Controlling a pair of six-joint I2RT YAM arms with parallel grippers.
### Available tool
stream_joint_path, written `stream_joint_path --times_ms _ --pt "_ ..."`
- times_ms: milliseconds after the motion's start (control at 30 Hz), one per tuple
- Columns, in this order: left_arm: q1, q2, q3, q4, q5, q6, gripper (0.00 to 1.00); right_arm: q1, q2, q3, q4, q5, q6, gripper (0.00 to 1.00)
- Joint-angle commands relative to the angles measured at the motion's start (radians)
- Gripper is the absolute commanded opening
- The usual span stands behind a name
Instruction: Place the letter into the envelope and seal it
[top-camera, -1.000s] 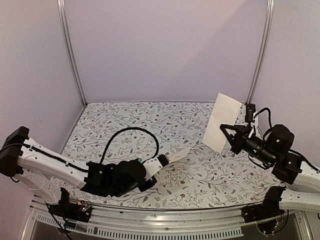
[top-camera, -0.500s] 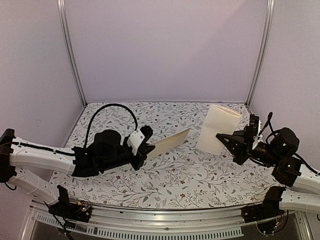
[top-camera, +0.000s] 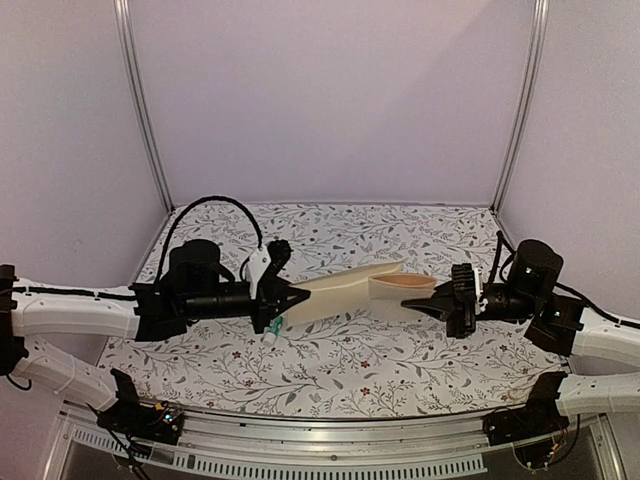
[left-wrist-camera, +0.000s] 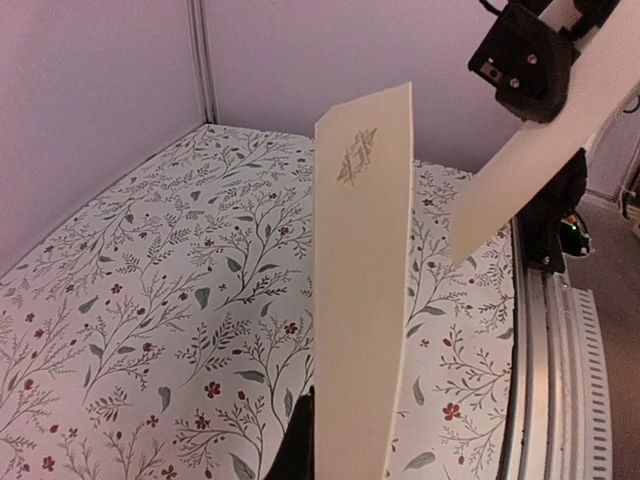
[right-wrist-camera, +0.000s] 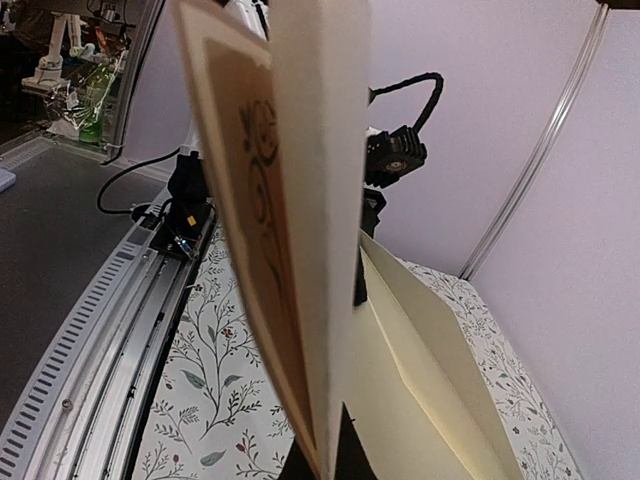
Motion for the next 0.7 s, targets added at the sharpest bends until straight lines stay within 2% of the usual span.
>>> stream_joint_path --times_ms 0,267,667 --pt "0.011 -0.025 -0.010 -0.042 0.160 0.027 0.00 0.013 0.073 0.129 -0.109 -0.021 -0.097 0.00" --pt "0.008 -0.043 -0.013 -0.075 0.212 0.042 0.00 0.064 0.184 0.293 -0.302 0.075 -0.140 0.00" --pt "0.003 -0.037 -0.016 -0.082 0.285 0.068 0.00 0.086 0.206 0.361 -0.429 0.147 -0.158 0.00"
